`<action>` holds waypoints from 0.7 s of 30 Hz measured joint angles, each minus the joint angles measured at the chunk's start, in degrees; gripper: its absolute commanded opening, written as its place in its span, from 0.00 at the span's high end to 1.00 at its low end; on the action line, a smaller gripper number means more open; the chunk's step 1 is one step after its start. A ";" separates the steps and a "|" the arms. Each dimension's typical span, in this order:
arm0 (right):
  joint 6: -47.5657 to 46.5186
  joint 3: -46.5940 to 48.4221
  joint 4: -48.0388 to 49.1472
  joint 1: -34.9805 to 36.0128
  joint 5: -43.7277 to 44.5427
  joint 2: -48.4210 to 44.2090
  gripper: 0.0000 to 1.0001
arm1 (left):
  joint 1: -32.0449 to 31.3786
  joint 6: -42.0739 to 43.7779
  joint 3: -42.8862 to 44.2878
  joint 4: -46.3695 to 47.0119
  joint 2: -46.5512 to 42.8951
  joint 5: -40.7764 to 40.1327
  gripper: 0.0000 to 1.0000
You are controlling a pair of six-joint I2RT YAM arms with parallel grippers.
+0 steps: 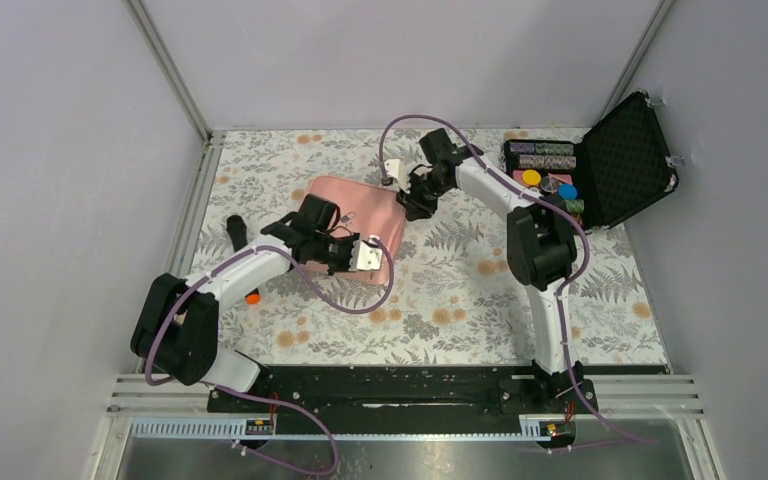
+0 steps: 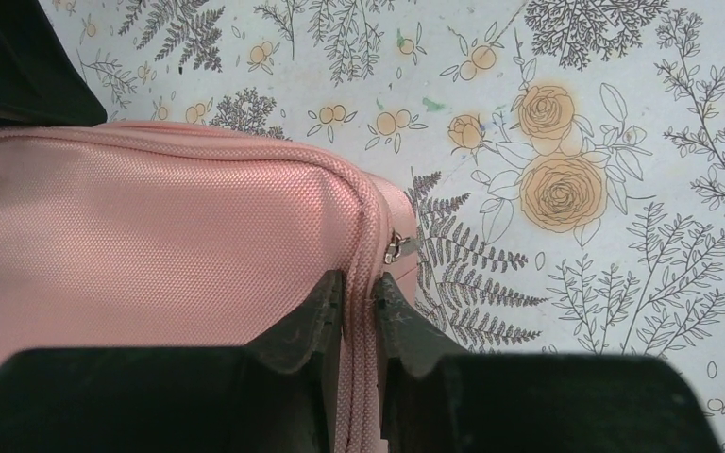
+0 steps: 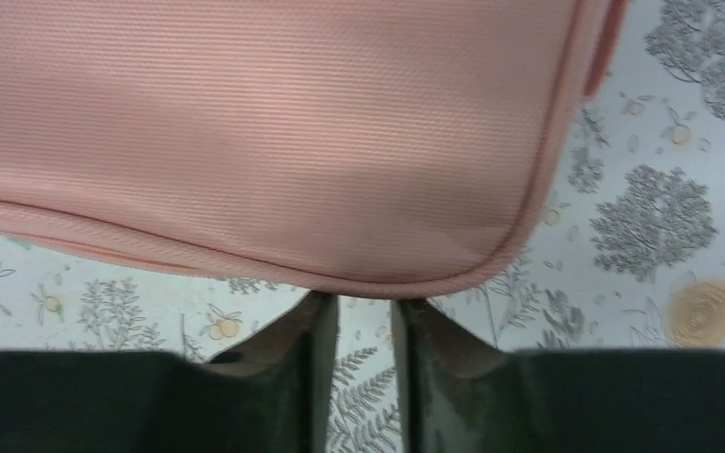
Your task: Organize the medicine kit
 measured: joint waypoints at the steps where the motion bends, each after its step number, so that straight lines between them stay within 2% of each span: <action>1: -0.42 0.35 -0.39 0.04 -0.17 0.26 0.78 | 0.00 0.00 -0.11 0.11 -0.07 0.02 1.00; 3: -0.92 0.81 -1.99 0.22 -0.90 0.66 0.86 | 0.11 0.00 -0.20 0.15 -0.22 0.15 1.00; 5: -1.77 1.05 -3.10 0.24 -1.73 0.76 0.98 | 0.44 -0.02 -0.22 -0.07 -0.22 0.57 1.00; 6: -2.23 1.22 -3.61 0.22 -1.88 0.81 1.00 | 0.59 -0.02 -0.26 -0.20 -0.22 0.79 1.00; 14: -4.26 1.11 -7.10 0.42 -5.42 0.72 1.00 | 2.45 0.04 -1.20 -0.02 -0.92 2.60 1.00; 18: -2.97 -3.26 -6.40 0.57 -6.54 -1.01 0.61 | 4.13 0.72 -1.38 -0.94 -1.29 4.02 1.00; 20: -1.66 -4.74 -5.66 0.57 -6.47 -1.81 0.45 | 4.72 1.77 -1.33 -1.95 -1.55 4.28 1.00; 21: -0.72 -5.64 -4.81 0.57 -6.45 -2.34 0.42 | 4.87 2.56 -1.18 -2.71 -1.66 4.31 1.00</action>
